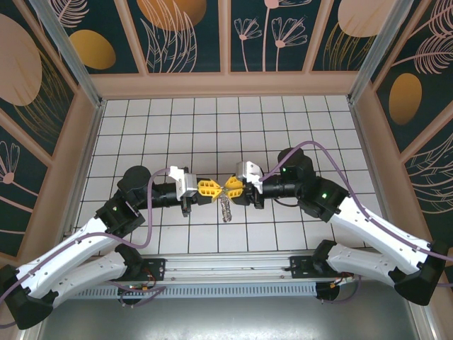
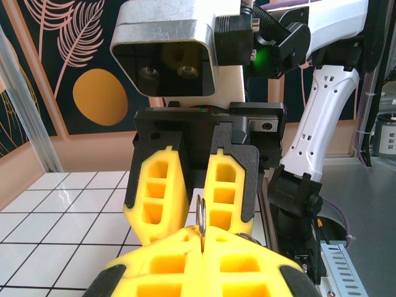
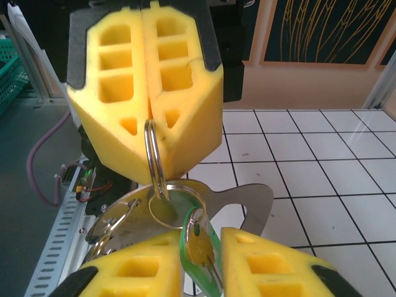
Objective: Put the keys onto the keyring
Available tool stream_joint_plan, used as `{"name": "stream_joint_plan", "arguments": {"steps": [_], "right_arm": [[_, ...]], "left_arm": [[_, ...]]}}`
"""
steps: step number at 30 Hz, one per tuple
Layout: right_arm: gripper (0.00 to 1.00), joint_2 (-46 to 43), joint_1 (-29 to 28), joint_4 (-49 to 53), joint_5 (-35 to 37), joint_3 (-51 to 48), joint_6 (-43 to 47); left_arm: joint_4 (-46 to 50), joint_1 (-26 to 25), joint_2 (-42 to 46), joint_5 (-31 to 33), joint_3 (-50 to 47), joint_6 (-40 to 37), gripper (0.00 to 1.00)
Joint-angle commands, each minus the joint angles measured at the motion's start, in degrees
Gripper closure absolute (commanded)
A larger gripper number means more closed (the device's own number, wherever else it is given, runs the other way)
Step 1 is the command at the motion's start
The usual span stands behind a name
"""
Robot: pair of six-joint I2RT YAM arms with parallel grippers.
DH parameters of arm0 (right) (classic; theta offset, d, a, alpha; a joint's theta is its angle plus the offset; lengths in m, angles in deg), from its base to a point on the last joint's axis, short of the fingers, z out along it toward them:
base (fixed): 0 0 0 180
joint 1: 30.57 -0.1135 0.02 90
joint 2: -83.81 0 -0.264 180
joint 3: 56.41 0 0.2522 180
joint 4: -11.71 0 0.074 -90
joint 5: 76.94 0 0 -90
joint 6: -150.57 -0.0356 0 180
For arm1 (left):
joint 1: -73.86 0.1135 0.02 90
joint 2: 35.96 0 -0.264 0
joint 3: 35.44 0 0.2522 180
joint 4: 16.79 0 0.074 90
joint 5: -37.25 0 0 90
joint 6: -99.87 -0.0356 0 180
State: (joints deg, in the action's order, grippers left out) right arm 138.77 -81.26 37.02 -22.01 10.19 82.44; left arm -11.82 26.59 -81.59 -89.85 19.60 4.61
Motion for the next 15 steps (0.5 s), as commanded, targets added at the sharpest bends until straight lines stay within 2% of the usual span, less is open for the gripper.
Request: {"name": "stream_joint_plan", "arguments": {"steps": [1,5,9,11,15], "right_arm": [[0.75,-0.48,0.31,-3.09,-1.29,-0.87,-0.6],[0.77,-0.56,0.33,-3.58,-1.6,-1.08,-0.77],[0.96,-1.43,0.33,-3.61,0.18,-1.15,-0.43],[1.0,-2.15,0.34,-3.71,3.37,-1.34,-0.01],[1.0,-2.9,-0.25,-3.39,16.14,-1.19,1.27]], "left_arm": [[-2.41,-0.28,0.56,-1.22,0.6,0.25,1.0],[-2.58,-0.26,0.54,-0.92,0.41,0.37,1.0],[-2.37,-0.25,0.45,-0.45,0.33,0.43,1.0],[-2.28,-0.2,0.62,0.07,0.23,0.36,1.0],[-0.82,-0.24,0.63,3.25,-0.57,-0.68,1.0]]}}
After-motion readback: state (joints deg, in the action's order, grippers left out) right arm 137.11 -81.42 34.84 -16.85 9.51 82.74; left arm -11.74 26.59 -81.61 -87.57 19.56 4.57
